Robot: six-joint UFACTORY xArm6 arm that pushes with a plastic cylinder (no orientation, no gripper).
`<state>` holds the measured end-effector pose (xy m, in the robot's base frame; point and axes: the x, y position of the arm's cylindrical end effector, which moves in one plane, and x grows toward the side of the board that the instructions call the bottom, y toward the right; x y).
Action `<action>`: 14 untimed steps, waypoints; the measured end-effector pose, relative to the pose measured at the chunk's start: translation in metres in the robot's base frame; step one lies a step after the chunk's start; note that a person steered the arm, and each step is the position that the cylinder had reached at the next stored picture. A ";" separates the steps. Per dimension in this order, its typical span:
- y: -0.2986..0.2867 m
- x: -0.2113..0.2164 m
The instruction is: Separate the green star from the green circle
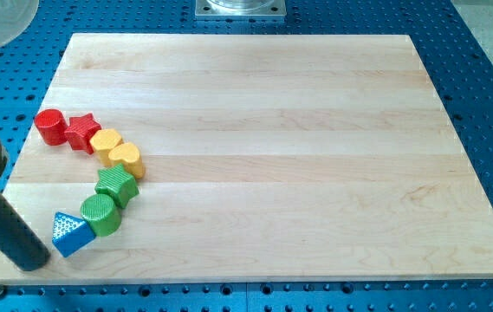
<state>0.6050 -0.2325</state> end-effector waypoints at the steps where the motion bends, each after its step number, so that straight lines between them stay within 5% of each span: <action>1: 0.014 0.000; 4: 0.043 0.000; 8: -0.071 -0.011; 10: 0.010 0.014; 14: 0.035 0.013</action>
<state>0.6177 -0.1970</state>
